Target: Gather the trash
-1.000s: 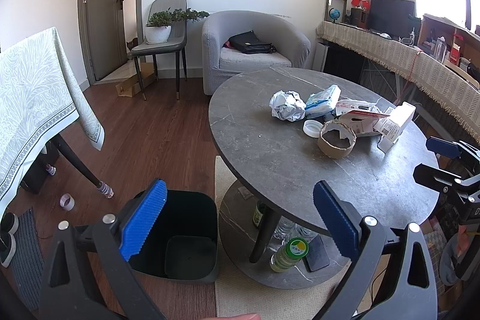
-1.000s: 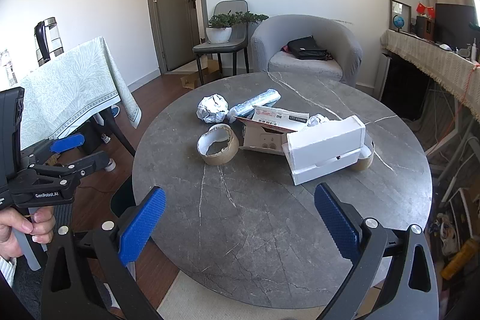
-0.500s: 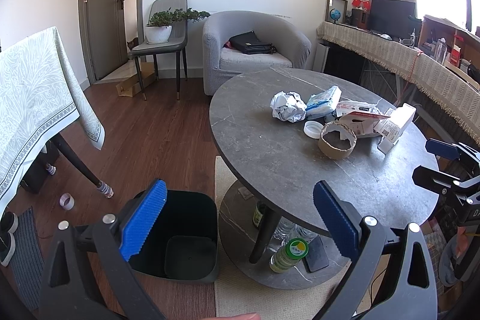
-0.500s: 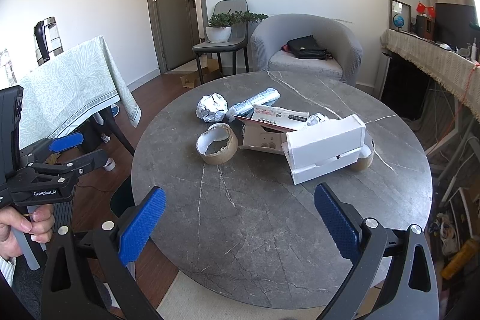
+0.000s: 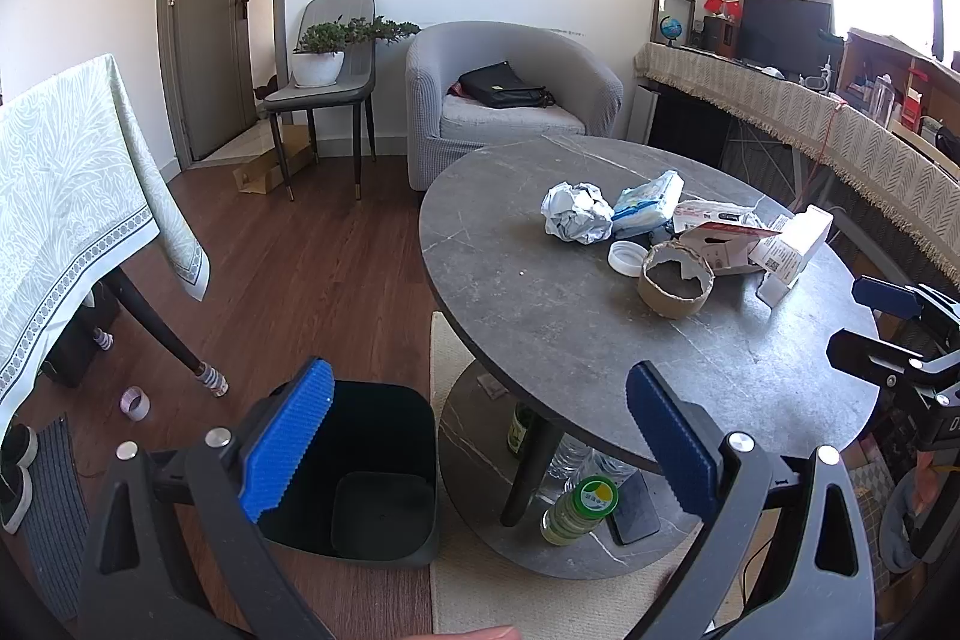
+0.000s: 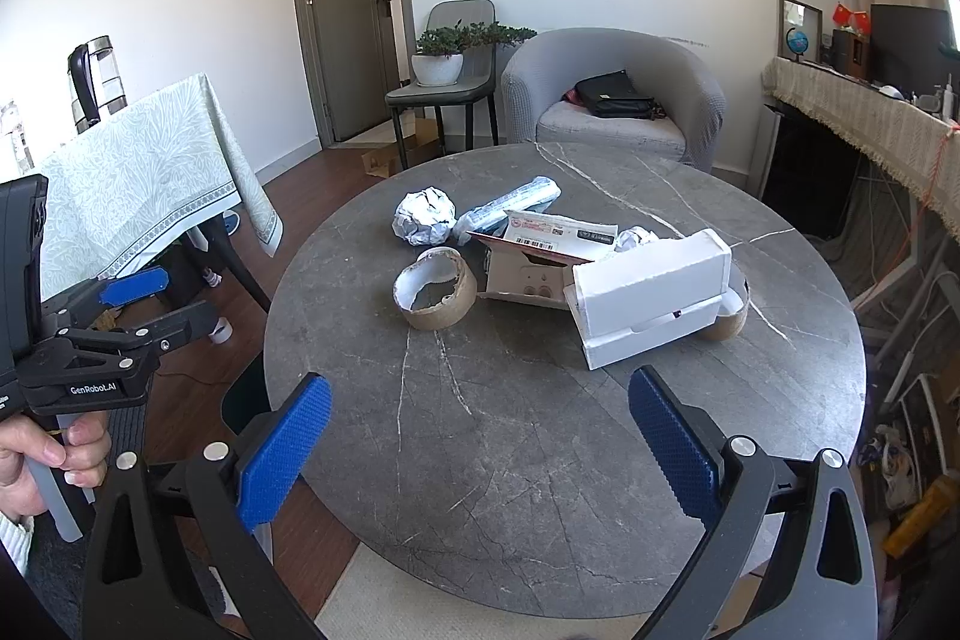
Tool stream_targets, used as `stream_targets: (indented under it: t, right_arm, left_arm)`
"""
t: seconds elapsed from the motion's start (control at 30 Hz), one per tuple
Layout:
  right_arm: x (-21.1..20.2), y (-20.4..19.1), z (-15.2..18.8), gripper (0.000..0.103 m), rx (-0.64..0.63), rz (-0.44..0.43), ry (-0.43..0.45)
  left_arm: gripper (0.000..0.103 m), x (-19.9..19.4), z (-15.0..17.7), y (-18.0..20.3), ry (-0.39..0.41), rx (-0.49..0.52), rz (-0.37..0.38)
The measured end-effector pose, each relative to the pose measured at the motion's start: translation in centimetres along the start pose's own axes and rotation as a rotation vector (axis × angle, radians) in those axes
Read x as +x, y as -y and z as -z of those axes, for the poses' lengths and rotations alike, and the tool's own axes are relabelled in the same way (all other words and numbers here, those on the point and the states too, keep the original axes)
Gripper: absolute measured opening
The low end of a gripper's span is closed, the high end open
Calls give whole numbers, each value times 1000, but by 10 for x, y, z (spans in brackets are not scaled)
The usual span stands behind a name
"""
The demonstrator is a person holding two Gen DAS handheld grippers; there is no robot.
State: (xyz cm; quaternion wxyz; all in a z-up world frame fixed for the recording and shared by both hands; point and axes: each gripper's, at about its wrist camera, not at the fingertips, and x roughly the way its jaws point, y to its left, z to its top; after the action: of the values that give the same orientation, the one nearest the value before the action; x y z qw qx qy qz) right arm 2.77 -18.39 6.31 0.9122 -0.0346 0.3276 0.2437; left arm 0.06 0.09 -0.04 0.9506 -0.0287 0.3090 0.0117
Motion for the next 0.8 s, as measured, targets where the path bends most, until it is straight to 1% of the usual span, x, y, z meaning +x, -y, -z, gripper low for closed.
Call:
stream_targets:
  t: [0.47,0.57,0.7,0.8]
  right_arm:
    - [0,1,0,100,1,1,-1]
    - [0,1,0,100,-1,2,-1]
    - [-1,2,0,100,4,3,-1]
    - [-1,3,-1,100,13,9,-5]
  left_arm:
    - [100,0,0,0,2,1,-1]
    - [100,0,0,0,-3,-7,21]
    - [100,0,1,2,1,3,16]
    - [100,-2,0,2,1,3,33]
